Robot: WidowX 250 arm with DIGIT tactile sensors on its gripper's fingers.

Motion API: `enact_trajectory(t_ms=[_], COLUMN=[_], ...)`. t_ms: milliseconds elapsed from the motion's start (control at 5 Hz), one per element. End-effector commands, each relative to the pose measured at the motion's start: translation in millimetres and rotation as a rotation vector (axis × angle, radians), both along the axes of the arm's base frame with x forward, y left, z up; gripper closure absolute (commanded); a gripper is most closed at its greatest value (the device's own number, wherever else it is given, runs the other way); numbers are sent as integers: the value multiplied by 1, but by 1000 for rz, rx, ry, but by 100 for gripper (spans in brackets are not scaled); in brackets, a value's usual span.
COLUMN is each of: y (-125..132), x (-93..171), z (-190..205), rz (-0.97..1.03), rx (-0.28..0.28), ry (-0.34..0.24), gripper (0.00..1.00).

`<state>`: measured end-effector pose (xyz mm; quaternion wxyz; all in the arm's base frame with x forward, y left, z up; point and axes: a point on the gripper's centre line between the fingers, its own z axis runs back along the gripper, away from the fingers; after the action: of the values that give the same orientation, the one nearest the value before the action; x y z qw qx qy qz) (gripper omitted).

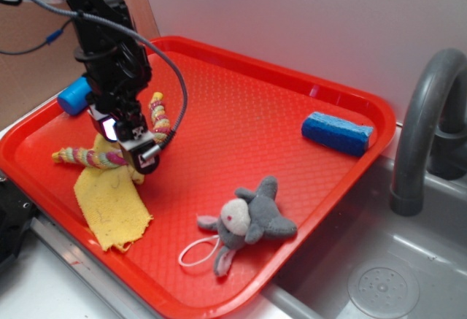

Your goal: Grab the multicolored rope.

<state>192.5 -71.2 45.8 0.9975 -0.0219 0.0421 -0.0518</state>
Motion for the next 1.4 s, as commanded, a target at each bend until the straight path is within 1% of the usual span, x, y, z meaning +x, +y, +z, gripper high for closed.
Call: enact_trajectory(t_ms=[0,400,600,800,1000,1200], y=[-8,-6,0,19,35,39], x=[-1,-2,0,5,16,22], z=[-6,-9,3,53,103,154], rz=[-34,-30,-6,117,167,171], rx=[29,1,3,-87,-88,-55], ry=[-14,5,-4,-67,-98,-121], gripper=[100,100,100,100,100,100])
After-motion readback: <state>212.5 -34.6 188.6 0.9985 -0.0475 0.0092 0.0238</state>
